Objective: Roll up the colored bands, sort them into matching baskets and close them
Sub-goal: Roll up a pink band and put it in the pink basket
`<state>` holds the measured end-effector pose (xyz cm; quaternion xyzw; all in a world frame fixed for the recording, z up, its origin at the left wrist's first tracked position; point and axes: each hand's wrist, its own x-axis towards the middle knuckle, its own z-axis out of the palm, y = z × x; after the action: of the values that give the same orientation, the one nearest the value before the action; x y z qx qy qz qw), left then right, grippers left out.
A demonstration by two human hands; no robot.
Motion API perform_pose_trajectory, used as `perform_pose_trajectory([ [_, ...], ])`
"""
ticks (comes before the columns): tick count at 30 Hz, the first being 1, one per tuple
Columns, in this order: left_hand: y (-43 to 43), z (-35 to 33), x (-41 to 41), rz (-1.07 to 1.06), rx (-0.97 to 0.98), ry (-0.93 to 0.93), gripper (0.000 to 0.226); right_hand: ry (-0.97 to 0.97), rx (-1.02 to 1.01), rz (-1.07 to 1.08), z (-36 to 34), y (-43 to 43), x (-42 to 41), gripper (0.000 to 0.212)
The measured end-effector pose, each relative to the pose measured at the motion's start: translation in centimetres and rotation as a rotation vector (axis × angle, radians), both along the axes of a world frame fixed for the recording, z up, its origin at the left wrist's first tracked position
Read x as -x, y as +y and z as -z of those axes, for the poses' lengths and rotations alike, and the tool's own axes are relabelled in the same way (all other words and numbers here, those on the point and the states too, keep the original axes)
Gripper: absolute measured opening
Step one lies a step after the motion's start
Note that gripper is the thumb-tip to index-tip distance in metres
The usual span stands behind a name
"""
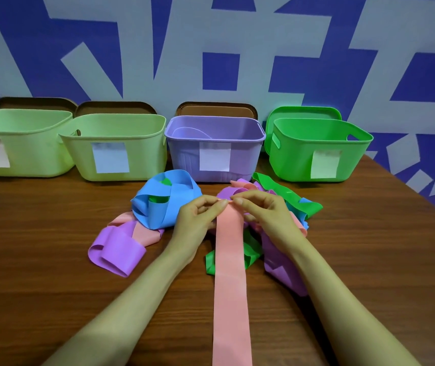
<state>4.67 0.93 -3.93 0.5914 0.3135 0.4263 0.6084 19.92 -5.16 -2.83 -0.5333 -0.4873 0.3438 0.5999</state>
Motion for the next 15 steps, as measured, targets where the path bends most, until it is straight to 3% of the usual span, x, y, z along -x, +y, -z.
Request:
perform_pose_trajectory([
  [6,-0.07,0.08,-0.01,0.038,0.064,-0.027,0.006,0.031,0.015,0.011,0.14,-0.2,-0.19,0.019],
  [15,-0.18,-0.02,0.17,0.08,0.073,-0.006,0.015,0.06,0.0,0.014,0.39,-0.23,-0.05,0.018],
])
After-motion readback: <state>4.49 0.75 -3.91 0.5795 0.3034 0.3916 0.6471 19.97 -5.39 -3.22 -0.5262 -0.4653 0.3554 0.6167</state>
